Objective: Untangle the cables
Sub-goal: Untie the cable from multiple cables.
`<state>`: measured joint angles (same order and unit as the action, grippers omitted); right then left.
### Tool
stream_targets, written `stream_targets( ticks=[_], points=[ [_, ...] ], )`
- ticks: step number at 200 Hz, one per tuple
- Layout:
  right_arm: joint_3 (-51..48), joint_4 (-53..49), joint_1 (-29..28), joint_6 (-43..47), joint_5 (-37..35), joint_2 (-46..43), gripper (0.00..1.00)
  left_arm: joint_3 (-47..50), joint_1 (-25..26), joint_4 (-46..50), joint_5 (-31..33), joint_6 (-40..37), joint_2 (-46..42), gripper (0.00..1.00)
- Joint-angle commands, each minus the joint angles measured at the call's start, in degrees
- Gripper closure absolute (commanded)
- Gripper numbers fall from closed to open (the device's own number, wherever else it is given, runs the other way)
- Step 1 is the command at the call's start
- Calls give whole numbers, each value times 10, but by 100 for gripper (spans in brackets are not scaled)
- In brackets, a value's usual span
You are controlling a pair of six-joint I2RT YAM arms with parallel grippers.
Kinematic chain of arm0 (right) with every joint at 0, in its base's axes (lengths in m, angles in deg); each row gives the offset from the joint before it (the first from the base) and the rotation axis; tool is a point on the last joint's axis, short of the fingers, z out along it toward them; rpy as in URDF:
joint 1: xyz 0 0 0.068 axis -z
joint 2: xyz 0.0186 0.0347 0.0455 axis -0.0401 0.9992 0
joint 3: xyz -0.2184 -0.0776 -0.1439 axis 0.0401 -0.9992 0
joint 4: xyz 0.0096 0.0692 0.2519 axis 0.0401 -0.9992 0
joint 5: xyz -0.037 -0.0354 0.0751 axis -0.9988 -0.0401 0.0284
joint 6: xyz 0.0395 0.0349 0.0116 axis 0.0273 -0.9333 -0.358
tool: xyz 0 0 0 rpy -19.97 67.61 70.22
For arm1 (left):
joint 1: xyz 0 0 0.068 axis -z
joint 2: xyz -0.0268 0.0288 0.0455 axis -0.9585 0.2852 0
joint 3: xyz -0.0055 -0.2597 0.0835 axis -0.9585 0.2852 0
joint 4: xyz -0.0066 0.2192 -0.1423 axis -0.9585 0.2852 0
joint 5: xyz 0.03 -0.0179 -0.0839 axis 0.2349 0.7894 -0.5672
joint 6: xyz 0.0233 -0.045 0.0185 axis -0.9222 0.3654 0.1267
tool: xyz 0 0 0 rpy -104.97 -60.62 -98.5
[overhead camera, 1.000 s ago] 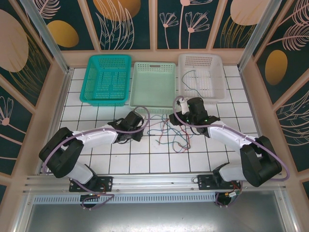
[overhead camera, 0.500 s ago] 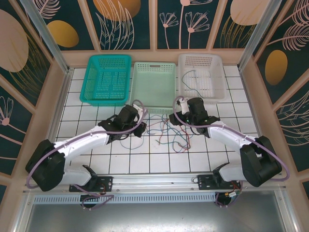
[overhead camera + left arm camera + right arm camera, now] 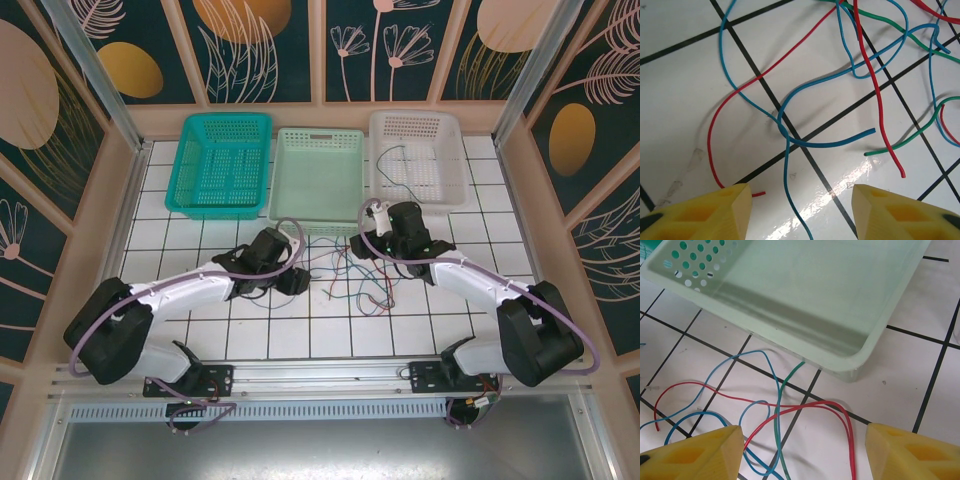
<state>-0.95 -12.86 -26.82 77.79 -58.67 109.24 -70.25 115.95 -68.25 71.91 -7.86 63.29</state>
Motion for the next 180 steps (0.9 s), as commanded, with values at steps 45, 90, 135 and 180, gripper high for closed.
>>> stream_targets(
  ticks=[45,90,135,180],
  points=[
    [-3,5,4,-6,1,-4,34,-3,-1,-35,-28,10,77,51],
    [-3,5,3,-7,-1,-7,34,-4,-1,-43,-25,12,67,91],
    [-4,12,3,-9,4,1,34,-23,8,-44,-25,5,-19,100],
    [-6,16,3,-16,4,8,33,-55,17,-29,-13,-4,-112,100]
  ],
)
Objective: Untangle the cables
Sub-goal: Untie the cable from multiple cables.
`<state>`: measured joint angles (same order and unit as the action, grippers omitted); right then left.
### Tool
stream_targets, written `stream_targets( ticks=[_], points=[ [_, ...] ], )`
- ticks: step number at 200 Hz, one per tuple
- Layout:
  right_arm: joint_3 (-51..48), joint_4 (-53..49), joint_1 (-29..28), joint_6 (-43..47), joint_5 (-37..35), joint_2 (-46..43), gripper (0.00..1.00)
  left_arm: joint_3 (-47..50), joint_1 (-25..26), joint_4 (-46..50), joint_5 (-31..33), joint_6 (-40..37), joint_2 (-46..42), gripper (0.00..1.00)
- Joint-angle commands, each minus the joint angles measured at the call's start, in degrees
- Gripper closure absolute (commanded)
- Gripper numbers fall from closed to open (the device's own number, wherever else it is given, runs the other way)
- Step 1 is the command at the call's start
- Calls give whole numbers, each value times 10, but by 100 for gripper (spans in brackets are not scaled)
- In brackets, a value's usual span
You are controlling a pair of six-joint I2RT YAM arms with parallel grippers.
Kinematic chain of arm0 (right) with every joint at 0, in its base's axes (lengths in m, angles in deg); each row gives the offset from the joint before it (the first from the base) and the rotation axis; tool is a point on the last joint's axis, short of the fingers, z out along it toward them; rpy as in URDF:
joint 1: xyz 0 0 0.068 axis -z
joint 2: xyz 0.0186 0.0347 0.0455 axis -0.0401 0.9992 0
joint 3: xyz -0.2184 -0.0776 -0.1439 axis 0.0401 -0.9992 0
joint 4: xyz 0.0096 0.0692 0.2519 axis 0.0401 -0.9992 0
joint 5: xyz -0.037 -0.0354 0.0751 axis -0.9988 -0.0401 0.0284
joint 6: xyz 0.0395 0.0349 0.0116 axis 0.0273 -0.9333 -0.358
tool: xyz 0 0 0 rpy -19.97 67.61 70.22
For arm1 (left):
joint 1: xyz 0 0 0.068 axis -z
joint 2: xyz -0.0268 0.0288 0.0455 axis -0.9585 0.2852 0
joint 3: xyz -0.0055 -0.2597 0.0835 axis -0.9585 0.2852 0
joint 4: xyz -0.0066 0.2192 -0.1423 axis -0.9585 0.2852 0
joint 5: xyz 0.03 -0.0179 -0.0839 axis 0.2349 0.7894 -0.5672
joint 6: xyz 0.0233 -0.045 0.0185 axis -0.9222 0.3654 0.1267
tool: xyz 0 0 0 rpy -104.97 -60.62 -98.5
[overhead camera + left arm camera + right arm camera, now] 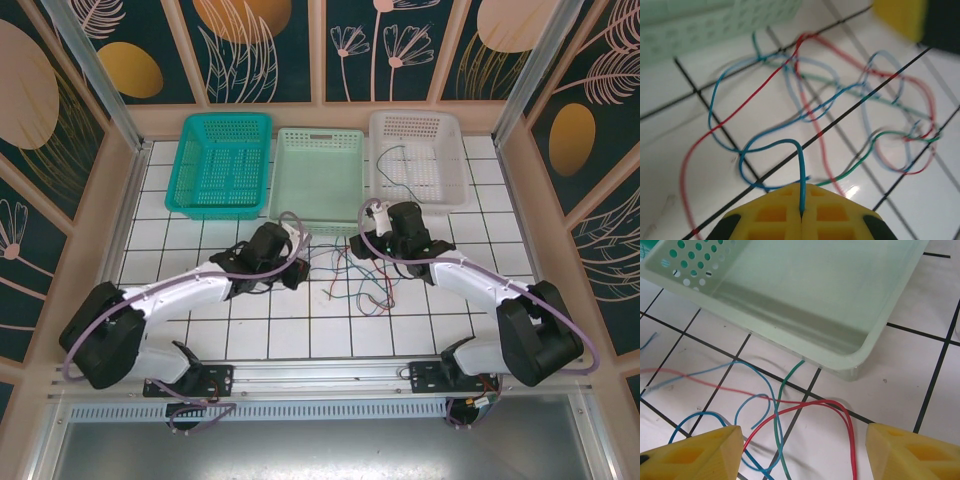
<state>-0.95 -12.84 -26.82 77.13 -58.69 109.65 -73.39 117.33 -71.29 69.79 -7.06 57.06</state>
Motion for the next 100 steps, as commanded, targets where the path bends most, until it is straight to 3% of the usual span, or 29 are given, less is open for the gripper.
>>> stream_targets(
  ticks=[1,50,100],
  points=[
    [-6,16,3,-10,4,3,33,-24,3,1,8,-12,-52,100],
    [-13,25,2,-10,0,-11,33,-24,4,-60,-9,6,-161,100],
    [-16,27,3,-12,-11,-24,32,-47,3,-101,-56,15,-190,100]
  ],
)
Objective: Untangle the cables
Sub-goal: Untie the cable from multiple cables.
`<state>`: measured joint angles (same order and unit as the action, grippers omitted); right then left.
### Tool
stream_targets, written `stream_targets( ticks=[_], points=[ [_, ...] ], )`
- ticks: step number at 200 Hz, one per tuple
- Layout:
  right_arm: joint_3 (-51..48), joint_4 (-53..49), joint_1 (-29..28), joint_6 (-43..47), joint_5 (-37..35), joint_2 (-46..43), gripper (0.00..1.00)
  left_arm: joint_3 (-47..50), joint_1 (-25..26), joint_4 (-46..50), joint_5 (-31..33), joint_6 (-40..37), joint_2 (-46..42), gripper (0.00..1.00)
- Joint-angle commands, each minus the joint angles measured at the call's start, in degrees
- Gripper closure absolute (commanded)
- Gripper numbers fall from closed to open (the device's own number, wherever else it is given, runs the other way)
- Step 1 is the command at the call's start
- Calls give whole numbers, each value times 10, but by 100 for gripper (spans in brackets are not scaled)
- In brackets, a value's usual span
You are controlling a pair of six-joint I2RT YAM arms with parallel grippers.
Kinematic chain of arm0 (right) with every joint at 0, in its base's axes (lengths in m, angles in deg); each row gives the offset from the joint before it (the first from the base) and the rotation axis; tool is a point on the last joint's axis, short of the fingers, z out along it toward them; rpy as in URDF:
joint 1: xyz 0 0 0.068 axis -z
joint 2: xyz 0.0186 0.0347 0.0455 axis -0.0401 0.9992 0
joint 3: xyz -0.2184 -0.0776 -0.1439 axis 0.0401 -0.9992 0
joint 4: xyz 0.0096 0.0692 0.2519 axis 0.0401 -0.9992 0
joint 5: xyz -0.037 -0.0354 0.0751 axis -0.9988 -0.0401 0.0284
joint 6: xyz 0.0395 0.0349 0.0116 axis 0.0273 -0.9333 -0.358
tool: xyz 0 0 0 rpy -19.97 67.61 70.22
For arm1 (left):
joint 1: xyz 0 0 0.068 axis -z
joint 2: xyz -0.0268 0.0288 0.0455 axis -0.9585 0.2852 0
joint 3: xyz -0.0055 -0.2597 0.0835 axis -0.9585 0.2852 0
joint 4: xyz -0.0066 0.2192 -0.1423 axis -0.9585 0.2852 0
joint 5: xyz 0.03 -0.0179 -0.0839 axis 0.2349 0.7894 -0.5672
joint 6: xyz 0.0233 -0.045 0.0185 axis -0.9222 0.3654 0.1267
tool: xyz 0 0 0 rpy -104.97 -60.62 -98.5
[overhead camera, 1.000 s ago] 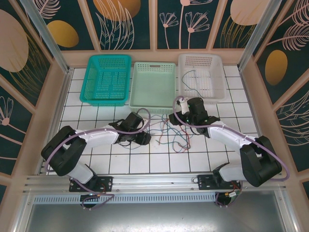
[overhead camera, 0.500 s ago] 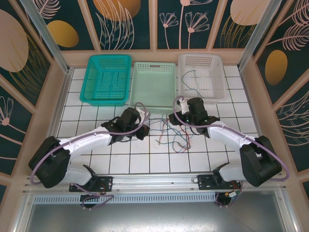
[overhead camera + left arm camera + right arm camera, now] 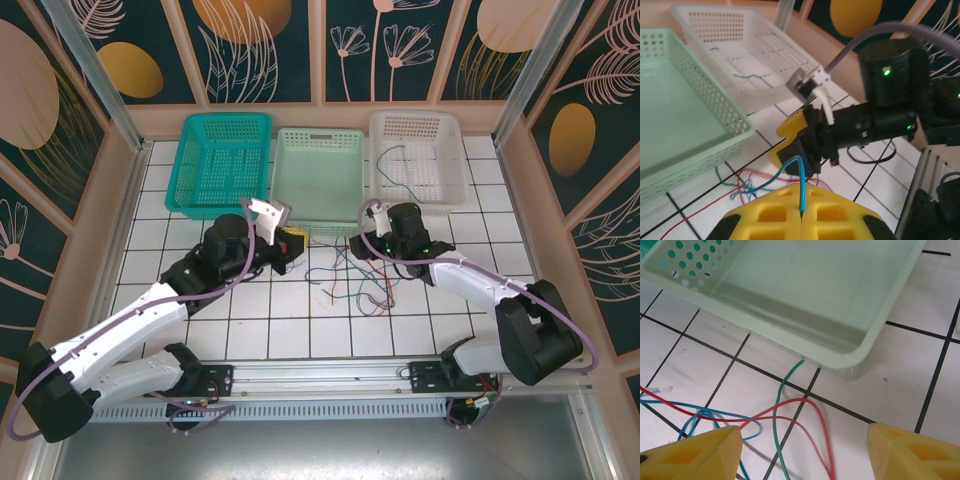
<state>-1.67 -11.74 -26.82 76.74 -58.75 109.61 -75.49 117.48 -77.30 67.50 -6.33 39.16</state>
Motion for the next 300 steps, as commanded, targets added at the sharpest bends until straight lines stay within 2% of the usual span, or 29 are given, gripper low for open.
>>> stream_targets(
  ticks=[1,43,78,144,169,215,277,300],
  points=[
    [-10,16,3,-8,-10,-24,32,-27,2,-42,-33,8,-11,100],
    [-19,25,3,-3,-9,-47,30,-55,1,-65,-50,7,-20,100],
    [-34,43,-1,16,62,-69,27,-64,1,-84,-68,14,4,100],
    [-67,85,-62,60,81,-108,22,-70,2,-98,-63,35,50,100],
    [-73,128,-89,45,40,-100,21,-78,2,-106,-76,43,68,100],
    [-104,275,-135,-7,-23,-69,19,-80,2,-134,-84,64,81,100],
    [-70,361,-164,-40,-128,21,17,-80,2,-164,-99,87,83,100],
    [-54,389,-165,-61,-145,49,17,-72,2,-175,-103,97,82,100]
  ],
)
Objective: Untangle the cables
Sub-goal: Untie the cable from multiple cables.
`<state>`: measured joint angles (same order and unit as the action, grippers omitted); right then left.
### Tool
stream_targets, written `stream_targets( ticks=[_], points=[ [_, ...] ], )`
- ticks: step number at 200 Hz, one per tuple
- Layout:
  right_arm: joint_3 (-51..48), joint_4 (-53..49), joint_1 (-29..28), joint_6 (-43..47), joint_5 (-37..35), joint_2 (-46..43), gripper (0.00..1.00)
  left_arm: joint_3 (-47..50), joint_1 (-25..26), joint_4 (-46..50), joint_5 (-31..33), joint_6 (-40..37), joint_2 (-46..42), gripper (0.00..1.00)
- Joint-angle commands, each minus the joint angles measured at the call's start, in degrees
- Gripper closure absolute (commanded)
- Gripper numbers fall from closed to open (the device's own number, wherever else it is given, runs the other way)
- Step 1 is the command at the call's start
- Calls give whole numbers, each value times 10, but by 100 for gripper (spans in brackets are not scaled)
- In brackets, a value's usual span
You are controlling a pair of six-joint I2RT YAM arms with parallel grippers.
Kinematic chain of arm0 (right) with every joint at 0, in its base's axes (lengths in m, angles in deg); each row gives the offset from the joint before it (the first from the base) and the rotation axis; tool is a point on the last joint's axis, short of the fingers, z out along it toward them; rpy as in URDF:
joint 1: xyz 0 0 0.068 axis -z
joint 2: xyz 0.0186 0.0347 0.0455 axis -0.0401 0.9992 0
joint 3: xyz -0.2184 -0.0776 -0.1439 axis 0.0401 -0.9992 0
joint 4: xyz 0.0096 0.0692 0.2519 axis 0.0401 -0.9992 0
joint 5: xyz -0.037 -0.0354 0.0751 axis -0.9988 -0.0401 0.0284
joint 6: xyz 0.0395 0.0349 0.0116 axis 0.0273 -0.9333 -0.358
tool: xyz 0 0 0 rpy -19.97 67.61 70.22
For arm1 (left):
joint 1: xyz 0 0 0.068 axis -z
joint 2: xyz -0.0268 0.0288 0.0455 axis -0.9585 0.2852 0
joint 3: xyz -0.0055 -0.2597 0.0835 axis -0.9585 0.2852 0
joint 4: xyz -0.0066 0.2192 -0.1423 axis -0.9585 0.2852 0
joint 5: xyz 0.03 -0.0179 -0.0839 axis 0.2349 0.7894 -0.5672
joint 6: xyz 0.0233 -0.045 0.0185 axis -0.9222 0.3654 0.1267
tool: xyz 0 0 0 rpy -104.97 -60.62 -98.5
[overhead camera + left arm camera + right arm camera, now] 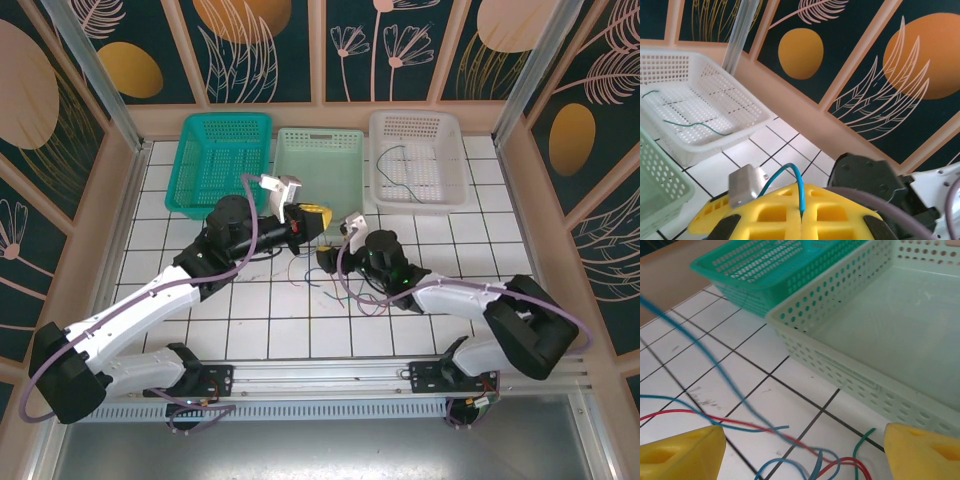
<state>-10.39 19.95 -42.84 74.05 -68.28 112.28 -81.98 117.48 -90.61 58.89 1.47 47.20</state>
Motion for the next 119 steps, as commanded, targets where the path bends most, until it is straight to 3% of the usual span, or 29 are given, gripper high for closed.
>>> stream_targets(
  ticks=[1,53,119],
  points=[
    [34,72,-5,-34,-49,24,17,-6,2,-43,-17,20,1,100],
    [66,67,-6,-56,-52,64,18,-2,2,-54,-25,24,1,100],
    [65,-5,-8,-56,-43,88,45,-30,2,-20,8,-18,-28,100]
  ],
)
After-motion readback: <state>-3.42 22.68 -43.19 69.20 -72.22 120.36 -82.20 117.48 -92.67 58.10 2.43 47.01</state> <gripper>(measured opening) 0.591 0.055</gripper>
